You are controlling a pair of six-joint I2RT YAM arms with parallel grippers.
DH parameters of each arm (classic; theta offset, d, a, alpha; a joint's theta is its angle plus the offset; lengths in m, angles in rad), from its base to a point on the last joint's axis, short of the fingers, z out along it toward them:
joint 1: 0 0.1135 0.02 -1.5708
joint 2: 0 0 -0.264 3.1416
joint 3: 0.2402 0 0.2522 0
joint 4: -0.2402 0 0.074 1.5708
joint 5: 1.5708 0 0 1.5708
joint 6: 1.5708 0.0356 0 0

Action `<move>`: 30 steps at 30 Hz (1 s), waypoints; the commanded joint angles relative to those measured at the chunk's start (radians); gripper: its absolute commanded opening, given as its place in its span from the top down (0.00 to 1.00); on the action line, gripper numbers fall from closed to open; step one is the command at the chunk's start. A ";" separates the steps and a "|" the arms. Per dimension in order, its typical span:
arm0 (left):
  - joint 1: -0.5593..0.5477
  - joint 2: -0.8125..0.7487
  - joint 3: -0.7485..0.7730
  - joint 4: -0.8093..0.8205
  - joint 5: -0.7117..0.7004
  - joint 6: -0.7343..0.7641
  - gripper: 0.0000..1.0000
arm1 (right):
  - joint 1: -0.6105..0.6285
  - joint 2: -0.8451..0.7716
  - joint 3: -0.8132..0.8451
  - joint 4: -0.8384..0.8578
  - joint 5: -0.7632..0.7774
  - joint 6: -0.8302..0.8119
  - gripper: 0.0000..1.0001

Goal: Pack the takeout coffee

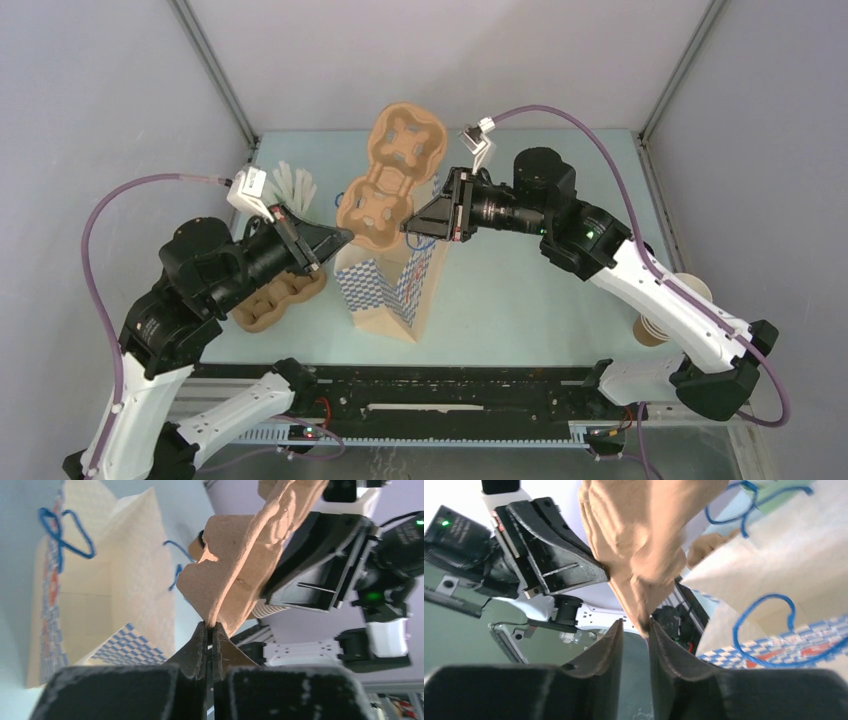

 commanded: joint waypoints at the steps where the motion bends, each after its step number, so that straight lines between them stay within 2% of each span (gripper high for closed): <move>1: 0.000 -0.002 0.023 -0.128 -0.137 0.072 1.00 | -0.015 -0.013 0.076 -0.219 0.131 -0.099 0.61; 4: 0.000 0.006 0.039 -0.186 -0.173 0.101 1.00 | -0.030 -0.008 0.143 -0.338 0.220 -0.232 0.40; 9: 0.000 0.010 0.050 -0.212 -0.196 0.125 1.00 | -0.019 0.058 0.321 -0.467 0.338 -0.480 0.28; 15: 0.000 0.006 0.058 -0.222 -0.180 0.132 1.00 | -0.028 0.144 0.460 -0.485 0.331 -0.598 0.30; 21: 0.000 -0.010 0.036 -0.216 -0.156 0.121 1.00 | -0.047 0.159 0.432 -0.385 0.258 -0.777 0.38; 26: 0.000 -0.027 0.020 -0.202 -0.134 0.112 1.00 | -0.151 0.194 0.428 -0.287 0.007 -0.787 0.48; 30: 0.000 -0.032 0.018 -0.186 -0.103 0.111 1.00 | -0.206 0.231 0.437 -0.228 -0.133 -0.771 0.49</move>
